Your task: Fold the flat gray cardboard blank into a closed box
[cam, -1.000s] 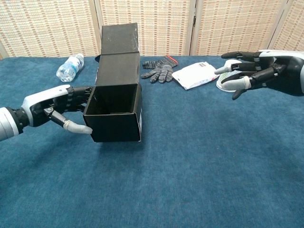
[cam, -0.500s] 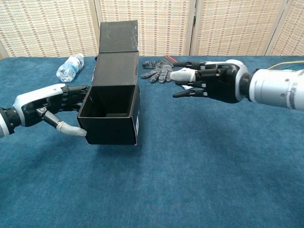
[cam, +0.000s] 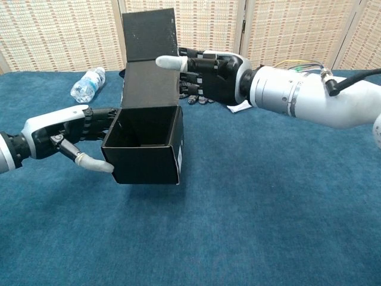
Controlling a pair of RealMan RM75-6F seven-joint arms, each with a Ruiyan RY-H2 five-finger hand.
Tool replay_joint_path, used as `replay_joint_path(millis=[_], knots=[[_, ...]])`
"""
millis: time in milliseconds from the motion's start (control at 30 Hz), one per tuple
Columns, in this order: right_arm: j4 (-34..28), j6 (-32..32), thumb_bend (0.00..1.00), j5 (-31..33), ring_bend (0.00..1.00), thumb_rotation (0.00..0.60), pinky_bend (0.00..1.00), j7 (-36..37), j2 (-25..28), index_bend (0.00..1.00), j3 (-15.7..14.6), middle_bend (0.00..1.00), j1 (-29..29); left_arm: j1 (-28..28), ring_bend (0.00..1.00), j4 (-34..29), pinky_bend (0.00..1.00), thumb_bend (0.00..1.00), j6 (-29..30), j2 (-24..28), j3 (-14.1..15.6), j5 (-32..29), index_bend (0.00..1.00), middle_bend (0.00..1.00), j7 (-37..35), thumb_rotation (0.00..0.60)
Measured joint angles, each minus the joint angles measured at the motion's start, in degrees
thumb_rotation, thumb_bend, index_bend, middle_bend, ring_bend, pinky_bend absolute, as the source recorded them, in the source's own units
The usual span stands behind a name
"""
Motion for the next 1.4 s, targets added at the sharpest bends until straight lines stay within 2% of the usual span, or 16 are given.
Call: replay_joint_path(millis=[233, 500, 833, 1033, 1400], knots=[[-1.52, 4.77, 0.2, -2.94, 0.01, 0.6, 0.18, 1.75, 2.27, 0.0, -3.77, 0.03, 1.3, -0.26, 0.17, -0.27, 0.29, 0.08, -0.34, 0.6, -0.17, -0.31, 0.28, 0.31, -2.06, 0.6], [-4.56, 7.12, 0.19, -6.39, 0.01, 0.6, 0.18, 0.91, 6.8, 0.0, -8.28, 0.03, 3.03, -0.61, 0.17, -0.3, 0.29, 0.08, -0.92, 0.93, -0.2, -0.45, 0.28, 0.31, -2.84, 0.6], [-9.79, 10.01, 0.16, -7.17, 0.01, 0.6, 0.13, -6.31, 12.32, 0.0, -11.53, 0.0, 3.69, -0.8, 0.17, -0.48, 0.29, 0.08, -1.93, 0.8, -0.73, -1.37, 0.28, 0.31, -2.55, 0.6], [-11.78, 11.4, 0.12, -7.22, 0.0, 0.6, 0.1, -10.85, 14.73, 0.0, -13.14, 0.0, 3.88, -0.83, 0.17, -0.66, 0.29, 0.08, -2.31, 0.74, -0.92, -1.68, 0.28, 0.31, -2.31, 0.6], [-13.53, 10.43, 0.08, -6.01, 0.0, 0.6, 0.09, -16.08, 15.58, 0.0, -14.81, 0.02, 5.55, -1.01, 0.17, -1.25, 0.29, 0.08, -4.33, 0.28, -1.46, -2.93, 0.28, 0.31, 1.02, 0.6]])
